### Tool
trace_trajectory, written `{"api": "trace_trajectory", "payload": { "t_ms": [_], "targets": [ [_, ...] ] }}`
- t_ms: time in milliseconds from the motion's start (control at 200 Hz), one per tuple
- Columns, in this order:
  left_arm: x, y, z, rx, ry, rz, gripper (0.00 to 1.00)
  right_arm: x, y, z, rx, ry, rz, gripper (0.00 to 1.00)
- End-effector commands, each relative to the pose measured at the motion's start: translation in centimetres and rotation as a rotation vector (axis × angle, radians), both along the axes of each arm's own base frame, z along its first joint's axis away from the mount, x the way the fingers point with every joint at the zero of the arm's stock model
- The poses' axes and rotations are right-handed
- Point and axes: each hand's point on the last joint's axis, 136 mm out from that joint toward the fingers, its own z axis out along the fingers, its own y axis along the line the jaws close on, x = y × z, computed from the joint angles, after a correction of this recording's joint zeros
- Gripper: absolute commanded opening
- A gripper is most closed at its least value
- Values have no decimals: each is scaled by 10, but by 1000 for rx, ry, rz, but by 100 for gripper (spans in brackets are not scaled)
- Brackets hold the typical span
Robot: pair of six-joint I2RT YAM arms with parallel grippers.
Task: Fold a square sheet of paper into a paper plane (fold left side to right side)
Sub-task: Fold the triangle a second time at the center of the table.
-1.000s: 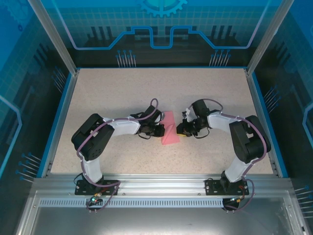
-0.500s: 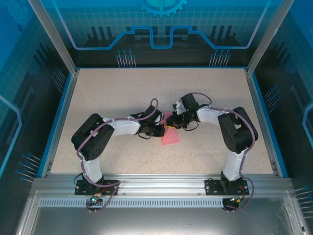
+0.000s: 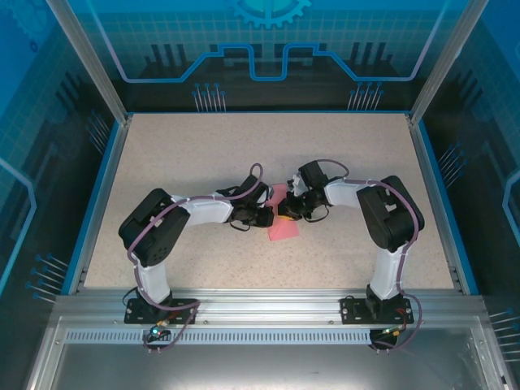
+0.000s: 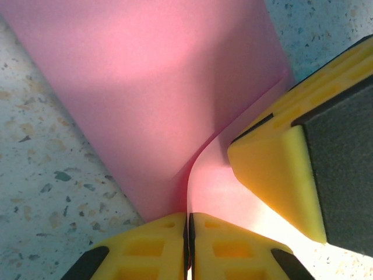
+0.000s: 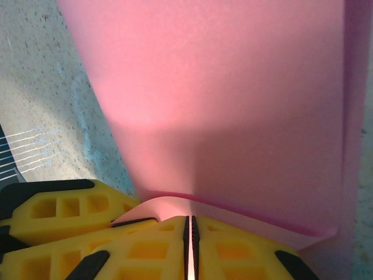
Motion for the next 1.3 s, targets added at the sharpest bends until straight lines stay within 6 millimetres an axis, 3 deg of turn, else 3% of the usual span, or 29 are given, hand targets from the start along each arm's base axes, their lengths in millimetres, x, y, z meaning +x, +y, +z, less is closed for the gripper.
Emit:
{"api": "trace_trajectory", "payload": {
  "t_ms": [0, 325, 600, 755, 880, 1150, 1296],
  "targets": [
    [1, 5, -10, 26, 24, 8, 13, -8, -5, -15, -59, 24, 22, 12],
    [4, 4, 0, 24, 3, 7, 16, -19, -21, -36, -130, 57, 11, 12],
    [7, 14, 45, 24, -88, 26, 33, -21, -23, -42, -122, 71, 2, 12],
    [-5, 17, 65, -27, -107, 21, 38, -20, -22, -41, -114, 70, 1, 12],
    [-22, 0, 77, -157, -96, -31, 38, -19, -21, -40, -111, 67, 2, 12],
    [-36, -37, 59, -211, -28, -134, 37, -19, -21, -40, -109, 69, 2, 12],
    [-36, -41, 40, -173, 5, -139, 37, -19, -20, -38, -106, 66, 2, 12]
  ]
}}
